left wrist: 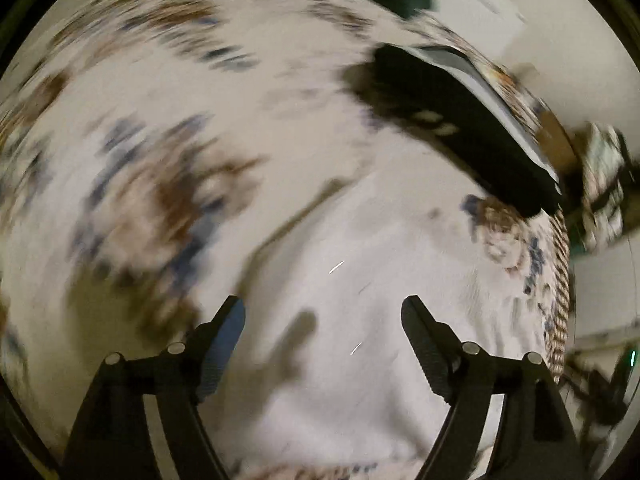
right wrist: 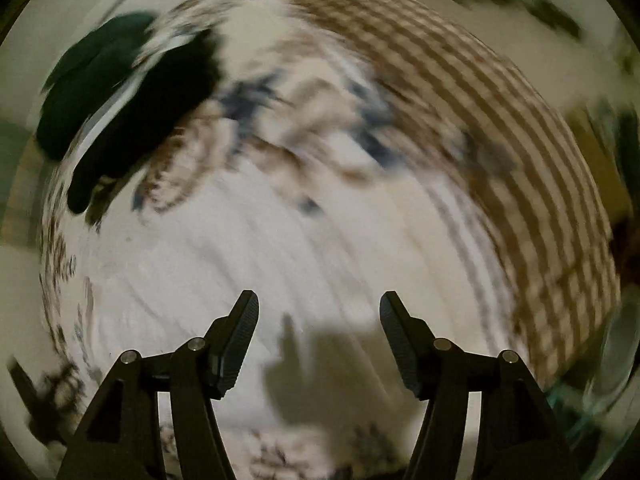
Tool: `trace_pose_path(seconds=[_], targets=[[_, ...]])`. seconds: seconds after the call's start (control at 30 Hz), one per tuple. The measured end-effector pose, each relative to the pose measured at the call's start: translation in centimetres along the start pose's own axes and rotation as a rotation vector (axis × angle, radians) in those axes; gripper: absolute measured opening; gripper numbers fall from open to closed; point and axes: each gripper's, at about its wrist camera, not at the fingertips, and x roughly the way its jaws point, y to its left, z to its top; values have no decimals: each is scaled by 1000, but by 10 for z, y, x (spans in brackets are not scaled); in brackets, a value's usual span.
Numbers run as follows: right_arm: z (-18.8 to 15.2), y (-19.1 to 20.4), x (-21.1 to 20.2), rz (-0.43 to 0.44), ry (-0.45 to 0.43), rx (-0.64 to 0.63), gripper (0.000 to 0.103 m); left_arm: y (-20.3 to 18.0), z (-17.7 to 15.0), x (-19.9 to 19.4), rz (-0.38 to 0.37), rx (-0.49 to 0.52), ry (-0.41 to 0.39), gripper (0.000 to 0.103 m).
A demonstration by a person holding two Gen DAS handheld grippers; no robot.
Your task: Fold small clothes
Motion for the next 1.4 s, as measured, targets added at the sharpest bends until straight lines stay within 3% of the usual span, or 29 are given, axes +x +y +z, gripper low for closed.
trace_pose_path(seconds=[0.17,0.2,0.23,0.27,0.3,0.33,0.43,0.53,0.63,0.7,0.73,0.77,0.83,0.93,1.0,1.03,1.17,1.33,1.4], targets=[[57,62,65,-13,41,-172,66,-35,39,58,3,137,51,79],[65,71,83,-50,64,-205,65,-39,43,66,14,159,61,79],[69,77,93,-69,80,-236,58,-44,46,72,19,180,67,79],[68,81,100,-79,82,-264,29,-46,48,79,31,199,76,79],[70,86,107,-95,78,-297,8,-48,49,83,37,209,82,79],[69,89,111,-110,74,-330,0,-50,50,86,34,215,87,79],[72,87,102,-158,-10,-327,0,-47,48,86,33,220,94,79],[84,64,81,-160,-82,-212,0,-45,49,82,32,213,89,79],[95,47,67,-15,-60,-115,1,-45,51,76,24,201,80,79],[100,57,75,70,28,-107,2,-45,50,70,32,207,63,79],[99,63,79,102,67,-120,9,-47,50,68,37,215,57,79],[96,73,83,119,94,-150,30,-48,49,68,45,221,54,79],[84,93,95,108,130,-246,58,-49,47,68,56,227,51,79],[74,111,126,28,201,-317,56,-49,45,73,65,212,67,79],[69,116,141,-26,187,-343,13,-48,45,75,66,206,70,79],[68,119,145,-54,158,-364,4,-48,45,75,67,206,68,79],[63,122,133,-112,44,-396,3,-46,47,72,68,208,55,79],[73,98,94,-145,-95,-274,3,-43,51,74,66,197,53,79],[86,86,84,-154,-108,-226,3,-44,54,76,61,193,52,79]])
